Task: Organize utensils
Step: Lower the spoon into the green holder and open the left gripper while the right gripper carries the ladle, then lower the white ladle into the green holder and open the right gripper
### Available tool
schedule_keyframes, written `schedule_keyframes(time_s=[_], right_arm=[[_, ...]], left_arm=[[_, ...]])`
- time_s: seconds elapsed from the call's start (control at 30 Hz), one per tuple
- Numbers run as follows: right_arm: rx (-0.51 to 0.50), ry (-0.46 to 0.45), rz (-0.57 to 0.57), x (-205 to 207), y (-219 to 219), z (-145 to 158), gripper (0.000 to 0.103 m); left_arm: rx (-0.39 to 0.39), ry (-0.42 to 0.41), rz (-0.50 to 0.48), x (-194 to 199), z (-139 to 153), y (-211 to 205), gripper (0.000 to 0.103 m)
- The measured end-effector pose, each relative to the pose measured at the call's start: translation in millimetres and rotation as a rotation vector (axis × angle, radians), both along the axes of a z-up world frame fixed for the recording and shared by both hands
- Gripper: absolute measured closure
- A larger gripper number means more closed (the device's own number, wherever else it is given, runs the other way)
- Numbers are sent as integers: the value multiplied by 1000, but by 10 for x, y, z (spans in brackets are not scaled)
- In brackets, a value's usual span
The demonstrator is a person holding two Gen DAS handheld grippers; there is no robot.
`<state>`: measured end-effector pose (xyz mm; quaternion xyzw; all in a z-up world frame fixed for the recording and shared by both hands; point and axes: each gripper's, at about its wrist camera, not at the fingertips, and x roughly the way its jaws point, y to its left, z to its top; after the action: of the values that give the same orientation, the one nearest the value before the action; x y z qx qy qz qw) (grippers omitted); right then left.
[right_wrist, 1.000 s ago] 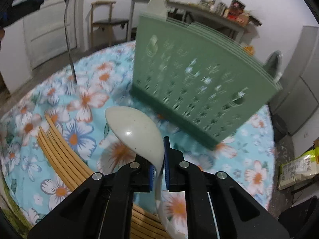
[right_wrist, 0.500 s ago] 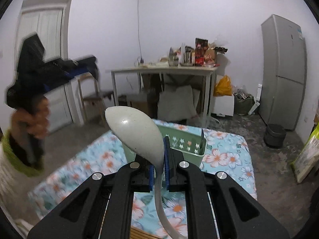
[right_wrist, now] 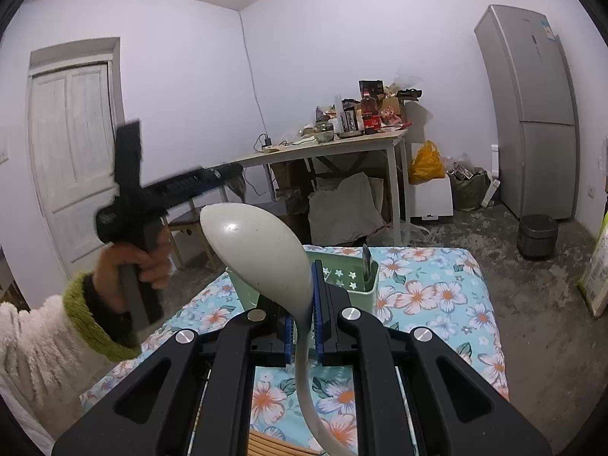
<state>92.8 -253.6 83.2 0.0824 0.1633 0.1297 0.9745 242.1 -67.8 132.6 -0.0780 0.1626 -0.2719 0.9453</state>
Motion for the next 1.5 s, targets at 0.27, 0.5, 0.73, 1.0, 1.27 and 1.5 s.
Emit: schedule_keyframes(time_s=[0.27, 0.5, 0.73, 1.0, 1.27, 1.5], right_arm=[[36, -8, -6, -6, -116, 2, 94], [77, -62, 11, 124, -198, 167, 94], [160, -150, 65, 343, -272, 440, 94], [217, -204, 140, 847, -163, 586, 94], [270, -148, 129, 1491, -49, 109, 94], [236, -69, 74, 1809, -66, -335, 93]], left_arm=[[-39, 96, -9, 163, -229, 16, 66], [-65, 60, -9, -131, -64, 234, 45], [8, 138, 13, -569, -219, 530, 30], [83, 246, 14, -1053, -718, 825, 23], [54, 305, 23, -1140, -971, 984, 23], [39, 300, 26, -1098, -998, 1062, 23]])
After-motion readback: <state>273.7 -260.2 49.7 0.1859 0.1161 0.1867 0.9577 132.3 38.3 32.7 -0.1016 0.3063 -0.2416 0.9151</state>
